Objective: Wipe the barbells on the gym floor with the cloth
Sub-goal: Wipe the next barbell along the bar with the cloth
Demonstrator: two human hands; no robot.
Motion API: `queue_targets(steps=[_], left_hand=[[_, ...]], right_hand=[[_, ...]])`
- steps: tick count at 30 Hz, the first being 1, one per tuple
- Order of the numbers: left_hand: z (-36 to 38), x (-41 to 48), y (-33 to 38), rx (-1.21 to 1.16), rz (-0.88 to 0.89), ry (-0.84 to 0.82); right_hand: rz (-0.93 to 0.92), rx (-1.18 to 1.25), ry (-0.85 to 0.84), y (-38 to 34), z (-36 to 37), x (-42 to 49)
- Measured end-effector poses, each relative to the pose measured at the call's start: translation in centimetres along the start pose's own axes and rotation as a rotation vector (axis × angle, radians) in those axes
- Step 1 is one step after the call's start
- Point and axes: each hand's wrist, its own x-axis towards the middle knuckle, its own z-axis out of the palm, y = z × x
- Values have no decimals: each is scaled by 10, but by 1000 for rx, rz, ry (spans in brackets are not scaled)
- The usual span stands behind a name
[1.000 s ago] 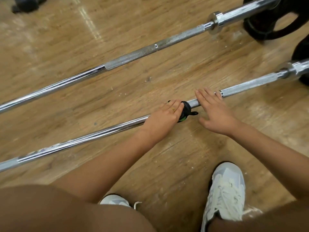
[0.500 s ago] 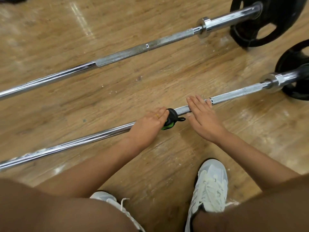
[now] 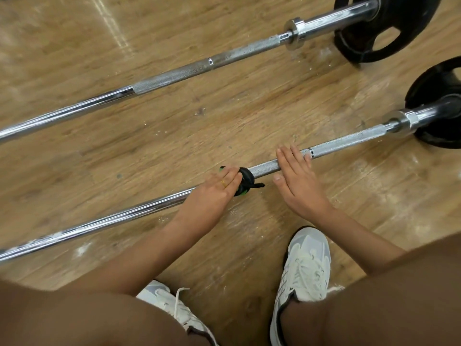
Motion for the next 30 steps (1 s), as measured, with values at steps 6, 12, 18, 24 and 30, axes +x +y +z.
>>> queue_targets(steps=[6, 12, 18, 24, 30], left_hand=[[-3, 31, 21, 36, 141, -5], [-1, 9, 22, 46, 122, -16], [-3, -34, 11, 49, 97, -3], [4, 10, 26, -18, 143, 27], [0, -10, 21, 32, 161, -4]], right_hand=[[8, -8, 24, 0, 5, -14], [-29, 4, 24, 8, 3, -25], [-36, 12, 53, 9, 9, -36], [-16, 24, 72, 5, 12, -40], [-9, 1, 32, 8, 7, -45]])
